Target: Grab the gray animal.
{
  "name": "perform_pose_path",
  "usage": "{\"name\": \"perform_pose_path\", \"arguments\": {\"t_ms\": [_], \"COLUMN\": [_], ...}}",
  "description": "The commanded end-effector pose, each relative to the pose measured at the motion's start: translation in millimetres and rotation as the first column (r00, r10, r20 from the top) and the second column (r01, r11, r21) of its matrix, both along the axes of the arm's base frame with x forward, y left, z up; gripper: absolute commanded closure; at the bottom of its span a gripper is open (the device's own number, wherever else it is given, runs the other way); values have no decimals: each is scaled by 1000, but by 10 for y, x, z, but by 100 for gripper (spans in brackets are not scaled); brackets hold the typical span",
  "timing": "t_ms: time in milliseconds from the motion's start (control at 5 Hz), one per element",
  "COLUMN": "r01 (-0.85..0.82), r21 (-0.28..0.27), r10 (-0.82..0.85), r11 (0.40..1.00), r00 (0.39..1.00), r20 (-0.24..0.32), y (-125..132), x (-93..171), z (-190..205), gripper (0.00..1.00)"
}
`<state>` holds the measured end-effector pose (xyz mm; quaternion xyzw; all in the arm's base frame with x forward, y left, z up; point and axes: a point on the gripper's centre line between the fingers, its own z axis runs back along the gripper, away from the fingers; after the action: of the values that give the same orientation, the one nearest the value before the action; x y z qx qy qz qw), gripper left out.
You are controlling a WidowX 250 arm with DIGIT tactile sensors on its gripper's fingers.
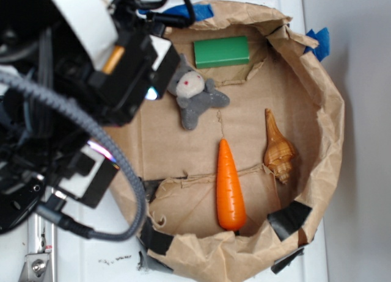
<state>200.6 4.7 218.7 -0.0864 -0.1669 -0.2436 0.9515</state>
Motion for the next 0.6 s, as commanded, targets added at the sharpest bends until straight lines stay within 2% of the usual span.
{"name": "perform_pose_path", "arguments": {"t_ms": [0, 200, 400], "r01": [5, 0, 22], "r21": [26, 41, 31], "r10": [-3, 2, -18], "r11": [1000, 999, 999], "r00": [999, 998, 994], "r20": [-42, -67, -105], "y": [135, 225, 263], "x": [164, 267, 367], "z": [-287, -470, -687], "gripper": [0, 0, 0]}}
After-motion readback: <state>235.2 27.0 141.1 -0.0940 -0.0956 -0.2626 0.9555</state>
